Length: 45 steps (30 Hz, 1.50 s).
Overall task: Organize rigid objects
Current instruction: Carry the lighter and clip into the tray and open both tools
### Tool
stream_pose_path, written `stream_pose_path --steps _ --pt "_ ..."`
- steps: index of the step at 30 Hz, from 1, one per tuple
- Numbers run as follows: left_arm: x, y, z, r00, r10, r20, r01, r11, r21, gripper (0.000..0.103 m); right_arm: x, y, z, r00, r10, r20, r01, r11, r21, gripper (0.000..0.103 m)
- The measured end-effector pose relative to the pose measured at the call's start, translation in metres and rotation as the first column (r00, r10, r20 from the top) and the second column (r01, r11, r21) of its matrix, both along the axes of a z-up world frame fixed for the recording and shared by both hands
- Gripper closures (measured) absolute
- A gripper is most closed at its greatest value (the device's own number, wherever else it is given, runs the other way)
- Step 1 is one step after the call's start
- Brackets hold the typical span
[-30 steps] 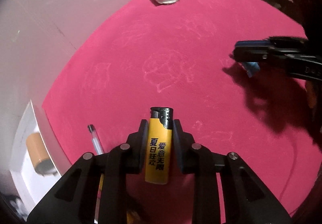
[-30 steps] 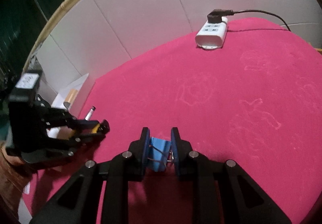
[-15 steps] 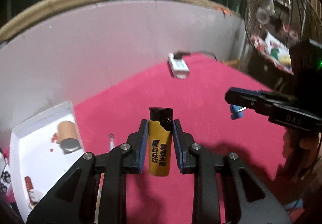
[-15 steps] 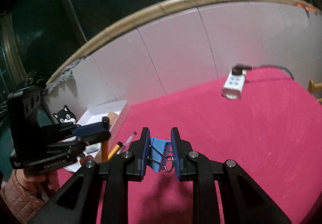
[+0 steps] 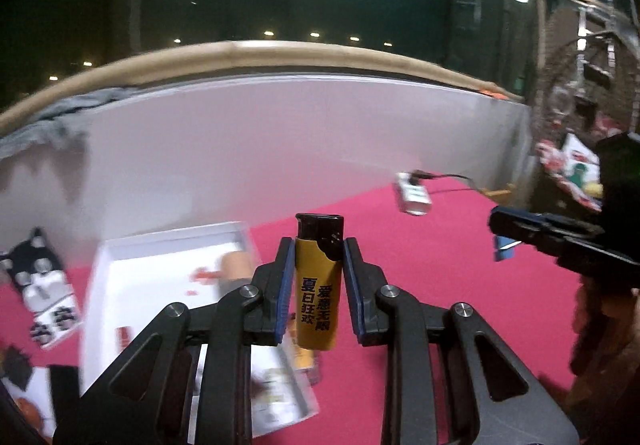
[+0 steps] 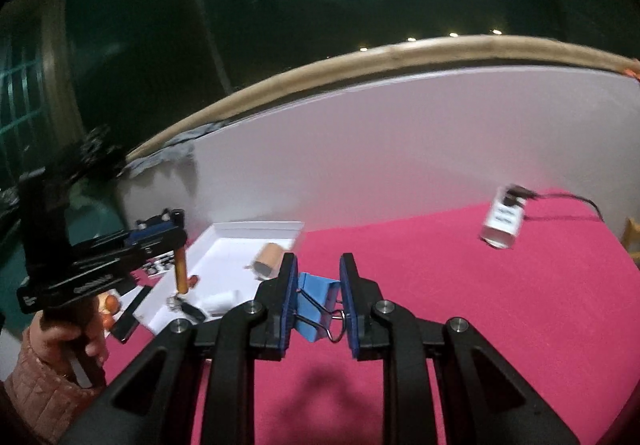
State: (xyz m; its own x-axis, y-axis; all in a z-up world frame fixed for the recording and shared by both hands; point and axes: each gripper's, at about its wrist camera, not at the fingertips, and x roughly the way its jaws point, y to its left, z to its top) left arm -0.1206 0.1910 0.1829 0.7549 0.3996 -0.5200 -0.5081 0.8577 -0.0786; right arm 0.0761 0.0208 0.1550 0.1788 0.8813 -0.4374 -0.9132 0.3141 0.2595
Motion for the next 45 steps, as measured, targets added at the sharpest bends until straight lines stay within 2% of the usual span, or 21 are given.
stream_pose_path --steps 4,14,18,23,29,45 --pt "-0.025 0.014 -0.002 0.994 0.108 -0.017 -0.107 0.994 0.026 0.079 -0.028 0.034 0.010 0.996 0.085 0.033 -0.085 0.996 -0.003 0.083" --pt "-0.073 0.045 -0.016 0.964 0.262 -0.047 -0.261 0.965 0.020 0.079 -0.072 0.107 0.014 0.973 0.228 0.038 -0.226 0.973 -0.055 0.083" --pt "-0.088 0.068 -0.026 0.945 0.322 -0.061 -0.323 0.947 0.002 0.079 -0.089 0.139 0.009 0.968 0.246 0.052 -0.240 0.964 -0.111 0.083" --pt "-0.103 0.104 -0.049 0.909 0.403 -0.109 -0.409 0.912 -0.030 0.079 -0.112 0.178 -0.004 0.962 0.254 0.099 -0.234 0.956 -0.178 0.083" --pt "-0.105 0.131 -0.073 0.885 0.444 -0.142 -0.457 0.886 -0.078 0.079 -0.127 0.214 -0.022 0.959 0.262 0.105 -0.232 0.944 -0.236 0.083" --pt "-0.097 0.138 -0.100 0.885 0.435 -0.165 -0.459 0.875 -0.155 0.079 -0.137 0.236 -0.048 0.958 0.278 0.066 -0.247 0.923 -0.296 0.082"
